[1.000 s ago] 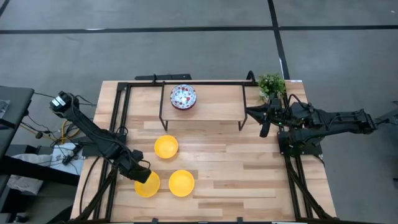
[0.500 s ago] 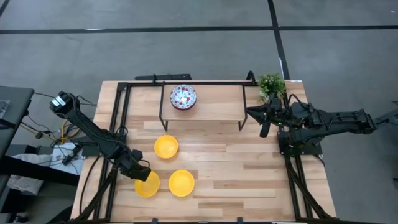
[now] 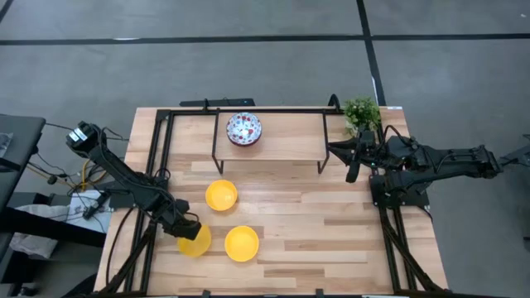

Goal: Pick & Place Mini bowls
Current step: Put the bottom left yellow bowl on the shelf

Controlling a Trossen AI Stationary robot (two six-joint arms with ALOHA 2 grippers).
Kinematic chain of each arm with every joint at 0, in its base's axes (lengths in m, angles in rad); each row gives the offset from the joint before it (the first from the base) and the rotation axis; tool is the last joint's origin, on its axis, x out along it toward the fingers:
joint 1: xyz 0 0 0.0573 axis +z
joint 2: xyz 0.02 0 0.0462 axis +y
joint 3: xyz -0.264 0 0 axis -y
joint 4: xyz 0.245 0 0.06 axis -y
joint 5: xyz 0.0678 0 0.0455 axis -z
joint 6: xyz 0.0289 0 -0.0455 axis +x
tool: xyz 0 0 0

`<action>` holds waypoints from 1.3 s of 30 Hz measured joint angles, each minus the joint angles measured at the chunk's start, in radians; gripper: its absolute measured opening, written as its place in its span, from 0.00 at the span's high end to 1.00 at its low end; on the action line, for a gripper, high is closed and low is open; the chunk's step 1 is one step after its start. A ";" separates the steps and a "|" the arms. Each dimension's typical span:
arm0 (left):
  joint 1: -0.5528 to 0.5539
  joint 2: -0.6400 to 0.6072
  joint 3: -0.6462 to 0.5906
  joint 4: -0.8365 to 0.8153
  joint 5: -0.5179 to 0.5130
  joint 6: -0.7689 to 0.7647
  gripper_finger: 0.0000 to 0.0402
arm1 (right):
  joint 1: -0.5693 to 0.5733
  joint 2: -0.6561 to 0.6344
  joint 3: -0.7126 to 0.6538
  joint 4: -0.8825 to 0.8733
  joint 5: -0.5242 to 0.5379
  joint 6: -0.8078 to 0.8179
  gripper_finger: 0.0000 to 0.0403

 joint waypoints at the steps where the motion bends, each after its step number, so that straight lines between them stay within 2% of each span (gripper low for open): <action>1: 0.000 0.000 0.000 0.000 0.012 0.000 0.99 | 0.000 0.000 0.000 0.000 0.000 0.000 0.86; 7: 0.000 -0.011 0.008 0.007 0.116 0.003 0.99 | 0.000 0.000 0.000 0.018 -0.002 0.046 0.86; 15: 0.000 -0.083 0.060 -0.002 0.101 -0.014 0.99 | 0.049 0.086 0.052 0.046 -0.082 0.136 0.86; 19: 0.000 -0.086 0.090 -0.034 0.066 -0.018 0.99 | 0.108 0.184 0.161 -0.029 -0.085 0.180 0.86; 24: 0.000 -0.083 0.146 -0.117 0.025 -0.018 0.99 | 0.164 0.328 0.348 -0.213 -0.078 0.284 0.86; 29: 0.000 -0.083 0.236 -0.218 -0.080 0.002 0.99 | 0.185 0.462 0.514 -0.365 -0.077 0.389 0.86; 34: 0.000 -0.083 0.331 -0.322 -0.164 0.013 1.00 | 0.185 0.564 0.617 -0.433 -0.077 0.491 0.86; 39: 0.006 -0.083 0.420 -0.391 -0.248 0.045 1.00 | 0.185 0.630 0.678 -0.479 -0.079 0.524 0.86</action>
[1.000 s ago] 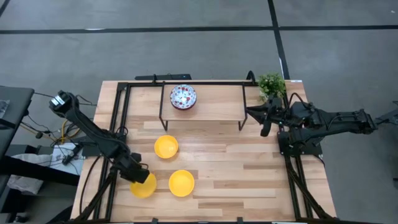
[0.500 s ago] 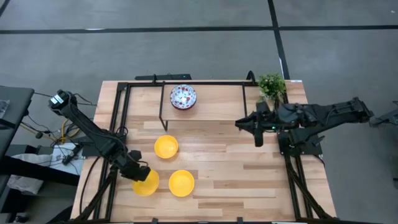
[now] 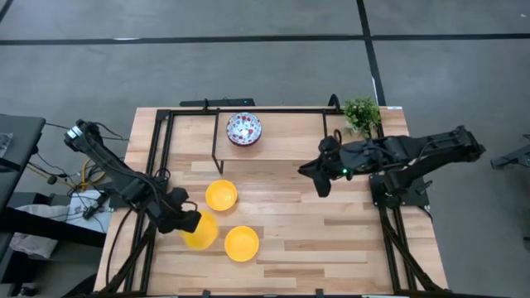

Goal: Pick & Place Mini bowls
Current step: Put the bottom left yellow bowl on the shelf

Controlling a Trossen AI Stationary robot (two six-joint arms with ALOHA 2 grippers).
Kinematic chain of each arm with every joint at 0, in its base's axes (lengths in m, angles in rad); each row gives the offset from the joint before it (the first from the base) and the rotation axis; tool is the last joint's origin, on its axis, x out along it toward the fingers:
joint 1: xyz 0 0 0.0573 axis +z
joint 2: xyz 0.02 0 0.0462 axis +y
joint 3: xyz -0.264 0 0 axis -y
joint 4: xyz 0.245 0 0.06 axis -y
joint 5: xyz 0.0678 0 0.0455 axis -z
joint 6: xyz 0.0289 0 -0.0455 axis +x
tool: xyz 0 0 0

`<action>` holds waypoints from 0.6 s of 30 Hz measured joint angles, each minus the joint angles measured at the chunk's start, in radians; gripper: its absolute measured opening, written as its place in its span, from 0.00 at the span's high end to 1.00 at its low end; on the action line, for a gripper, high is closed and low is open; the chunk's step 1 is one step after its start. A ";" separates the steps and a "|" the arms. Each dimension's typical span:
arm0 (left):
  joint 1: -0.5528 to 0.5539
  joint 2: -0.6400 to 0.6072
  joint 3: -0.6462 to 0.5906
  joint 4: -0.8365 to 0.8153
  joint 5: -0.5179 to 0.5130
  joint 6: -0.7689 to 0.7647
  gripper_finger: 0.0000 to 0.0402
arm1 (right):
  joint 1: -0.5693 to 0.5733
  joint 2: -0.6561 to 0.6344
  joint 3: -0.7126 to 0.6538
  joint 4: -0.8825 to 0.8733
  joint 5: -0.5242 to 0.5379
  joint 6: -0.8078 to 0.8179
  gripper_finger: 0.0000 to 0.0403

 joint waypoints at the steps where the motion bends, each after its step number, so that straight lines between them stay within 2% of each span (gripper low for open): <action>1: 0.006 0.001 0.016 -0.012 -0.017 0.012 1.00 | 0.000 0.009 0.010 -0.005 -0.002 0.000 0.86; 5: 0.054 0.023 0.098 -0.041 -0.115 0.100 1.00 | 0.000 0.038 0.034 -0.008 -0.008 0.001 0.86; 8: 0.117 0.057 0.167 -0.041 -0.204 0.219 1.00 | 0.000 0.038 0.044 -0.018 -0.008 0.000 0.86; 13: 0.262 0.113 0.275 -0.042 -0.324 0.484 1.00 | 0.000 0.023 0.049 -0.015 0.003 -0.043 0.86; 18: 0.410 0.158 0.390 0.013 -0.460 0.784 1.00 | 0.017 0.025 0.108 -0.014 0.029 -0.193 0.86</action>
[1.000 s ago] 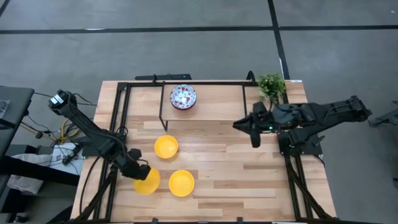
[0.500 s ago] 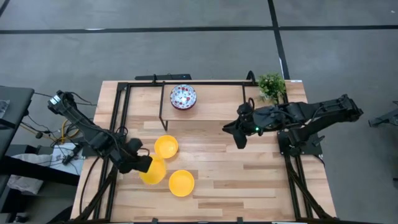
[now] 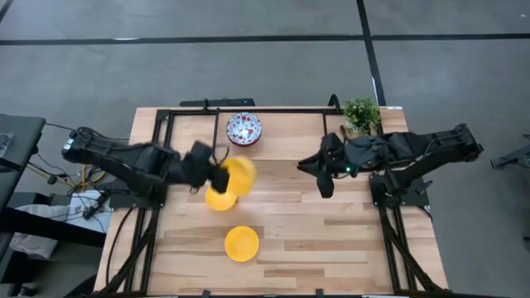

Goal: Pick & Place Mini bowls
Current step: Put the bottom left yellow bowl on the shelf

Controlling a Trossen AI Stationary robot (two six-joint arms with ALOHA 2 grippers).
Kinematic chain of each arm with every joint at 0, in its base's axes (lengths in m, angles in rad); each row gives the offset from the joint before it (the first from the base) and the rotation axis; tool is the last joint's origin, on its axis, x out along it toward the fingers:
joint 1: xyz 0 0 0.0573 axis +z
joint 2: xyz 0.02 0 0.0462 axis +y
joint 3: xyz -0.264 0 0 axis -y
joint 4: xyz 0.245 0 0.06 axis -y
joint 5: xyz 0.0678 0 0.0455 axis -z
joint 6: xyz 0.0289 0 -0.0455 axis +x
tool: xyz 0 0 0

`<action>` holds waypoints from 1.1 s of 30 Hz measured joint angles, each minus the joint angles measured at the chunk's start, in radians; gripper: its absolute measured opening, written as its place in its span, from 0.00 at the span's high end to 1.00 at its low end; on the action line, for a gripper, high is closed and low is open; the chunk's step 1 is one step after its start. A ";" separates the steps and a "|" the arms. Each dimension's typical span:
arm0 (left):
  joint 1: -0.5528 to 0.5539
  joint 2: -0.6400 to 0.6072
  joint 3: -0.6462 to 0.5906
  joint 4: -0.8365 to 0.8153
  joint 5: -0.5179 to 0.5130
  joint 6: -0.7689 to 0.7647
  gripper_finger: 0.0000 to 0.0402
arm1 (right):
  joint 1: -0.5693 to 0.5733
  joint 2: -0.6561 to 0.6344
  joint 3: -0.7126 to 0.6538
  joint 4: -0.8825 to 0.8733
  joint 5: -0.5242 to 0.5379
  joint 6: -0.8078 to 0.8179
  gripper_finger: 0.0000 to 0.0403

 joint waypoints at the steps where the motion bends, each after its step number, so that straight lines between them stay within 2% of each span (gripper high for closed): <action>1: 0.027 0.006 0.020 0.028 -0.020 0.068 1.00 | 0.006 0.001 0.016 -0.002 0.022 -0.039 0.86; 6: 0.142 0.045 0.106 0.207 -0.108 0.408 1.00 | 0.049 0.002 0.087 -0.009 0.218 -0.240 0.86; 11: 0.242 0.095 0.152 0.414 -0.128 0.680 1.00 | 0.091 0.007 0.118 0.077 0.476 -0.465 0.89; 17: 0.348 0.168 0.182 0.687 -0.129 0.960 1.00 | 0.102 0.044 0.120 0.188 0.670 -0.658 0.95; 21: 0.413 0.222 0.206 0.796 -0.129 1.075 1.00 | 0.101 0.096 0.119 0.249 0.818 -0.721 0.99; 26: 0.477 0.292 0.237 0.844 -0.129 1.131 1.00 | 0.101 0.161 0.118 0.342 1.027 -0.810 0.97; 33: 0.508 0.328 0.245 0.869 -0.126 1.148 1.00 | 0.078 0.208 0.118 0.421 1.053 -0.849 0.83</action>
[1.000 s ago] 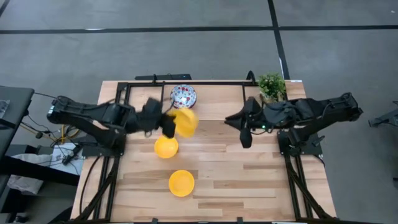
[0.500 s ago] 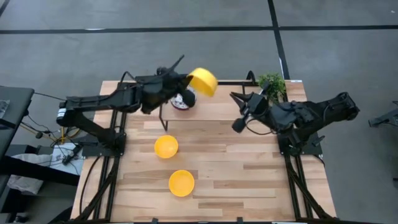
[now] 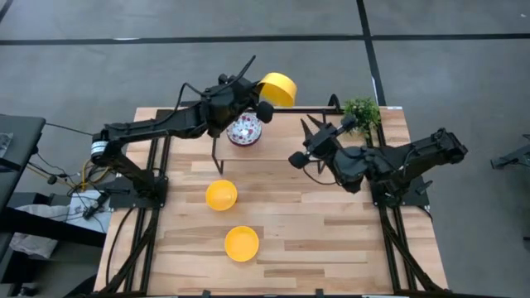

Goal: Pick & Place Mini bowls
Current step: Put the bottom left yellow bowl on the shelf

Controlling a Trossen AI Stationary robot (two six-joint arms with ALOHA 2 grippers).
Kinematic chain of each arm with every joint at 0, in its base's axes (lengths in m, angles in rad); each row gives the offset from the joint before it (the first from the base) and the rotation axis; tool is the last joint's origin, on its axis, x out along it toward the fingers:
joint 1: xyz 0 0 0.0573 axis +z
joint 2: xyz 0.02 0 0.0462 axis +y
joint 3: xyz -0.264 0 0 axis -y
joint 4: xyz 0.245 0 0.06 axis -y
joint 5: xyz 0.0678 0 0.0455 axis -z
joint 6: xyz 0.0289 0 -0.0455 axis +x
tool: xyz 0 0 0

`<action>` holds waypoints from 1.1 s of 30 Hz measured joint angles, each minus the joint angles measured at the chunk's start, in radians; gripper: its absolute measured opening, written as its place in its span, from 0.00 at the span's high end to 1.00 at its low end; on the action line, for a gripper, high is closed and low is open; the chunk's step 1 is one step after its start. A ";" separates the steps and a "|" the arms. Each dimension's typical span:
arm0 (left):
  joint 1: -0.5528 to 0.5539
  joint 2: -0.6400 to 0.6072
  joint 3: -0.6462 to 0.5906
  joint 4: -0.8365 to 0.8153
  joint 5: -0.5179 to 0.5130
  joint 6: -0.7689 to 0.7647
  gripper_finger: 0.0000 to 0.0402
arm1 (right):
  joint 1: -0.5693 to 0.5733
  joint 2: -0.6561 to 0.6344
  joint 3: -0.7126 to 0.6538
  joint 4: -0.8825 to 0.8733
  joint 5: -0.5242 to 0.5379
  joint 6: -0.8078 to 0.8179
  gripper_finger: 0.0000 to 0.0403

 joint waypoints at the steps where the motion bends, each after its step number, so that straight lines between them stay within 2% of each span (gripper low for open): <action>1: -0.001 0.000 0.000 0.006 0.000 0.009 0.99 | -0.008 0.000 0.000 0.006 0.000 0.000 0.80; 9: -0.003 -0.025 0.001 0.035 0.001 0.081 0.99 | -0.078 0.027 0.000 0.049 -0.035 0.026 0.59; 14: 0.003 -0.037 0.001 0.068 0.024 0.104 0.99 | -0.095 0.067 -0.001 0.097 -0.057 -0.003 0.52; 18: 0.010 -0.041 0.001 0.073 0.069 0.107 0.99 | -0.104 0.084 -0.001 0.170 -0.060 -0.068 0.51; 25: -0.006 -0.040 0.001 0.068 0.136 0.109 0.99 | -0.122 0.095 0.000 0.225 -0.070 -0.094 0.57; 33: -0.038 -0.040 0.000 0.068 0.121 0.123 0.99 | -0.142 0.098 0.000 0.237 -0.050 -0.094 0.63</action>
